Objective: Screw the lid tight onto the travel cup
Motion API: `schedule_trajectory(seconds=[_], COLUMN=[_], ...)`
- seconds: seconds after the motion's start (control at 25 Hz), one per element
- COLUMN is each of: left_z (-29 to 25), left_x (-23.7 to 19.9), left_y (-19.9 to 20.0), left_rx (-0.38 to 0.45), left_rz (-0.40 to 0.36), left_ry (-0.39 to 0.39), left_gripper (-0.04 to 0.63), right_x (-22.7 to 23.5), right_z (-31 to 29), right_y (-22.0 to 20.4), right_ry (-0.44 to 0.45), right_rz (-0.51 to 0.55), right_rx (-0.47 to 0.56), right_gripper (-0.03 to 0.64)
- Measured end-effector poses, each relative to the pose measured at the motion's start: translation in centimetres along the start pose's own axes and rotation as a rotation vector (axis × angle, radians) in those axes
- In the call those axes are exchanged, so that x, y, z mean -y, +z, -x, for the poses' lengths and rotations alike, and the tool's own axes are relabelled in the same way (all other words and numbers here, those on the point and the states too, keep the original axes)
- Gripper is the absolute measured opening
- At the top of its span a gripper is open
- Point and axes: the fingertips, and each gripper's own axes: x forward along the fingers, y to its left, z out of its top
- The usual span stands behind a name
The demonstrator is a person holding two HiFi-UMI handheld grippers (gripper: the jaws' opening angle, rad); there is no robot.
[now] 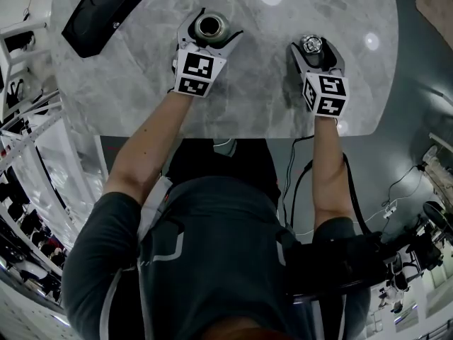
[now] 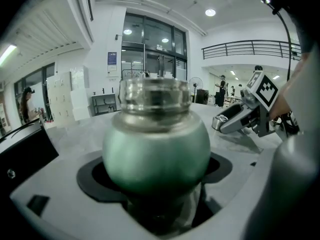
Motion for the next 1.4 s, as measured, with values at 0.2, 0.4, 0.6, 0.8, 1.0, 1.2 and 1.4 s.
schedule_trajectory(seconds=[0.2,0.4,0.6,0.8,1.0,1.2,1.4], left_z=[0.0,0.2,0.2,0.3,1.5,4.5,9.2], left_x=[-0.3,-0.1,-0.5,-0.4,0.5,1.4,3.3], left_y=[0.5,0.9,0.9,0.7,1.7,3.8,7.1], left_rx=[0.027,0.030,0.030,0.025,0.048,0.042,0.038], left_rz=[0.019,0.017,0.028,0.010,-0.033,-0.115,-0.151], left_ry=[0.003,0.000,0.021,-0.008,-0.098,-0.183,-0.223], left_gripper=[0.421,0.420,0.408,0.397,0.397,0.397,0.397], right_x=[0.3,0.6,0.7,0.5,-0.3,-1.6,-2.3], right_z=[-0.4,0.1,0.0,0.0,-0.4,1.0,5.8], right_y=[-0.1,0.1,0.1,0.1,0.3,2.2,5.7], right_ry=[-0.033,-0.055,-0.053,-0.034,0.000,0.031,0.058], right_rz=[0.008,0.021,0.013,0.007,-0.031,-0.043,-0.029], right_rx=[-0.028,-0.035,-0.035,-0.033,-0.021,0.000,0.031], right_gripper=[0.324,0.313,0.293,0.291,0.290,0.291,0.290])
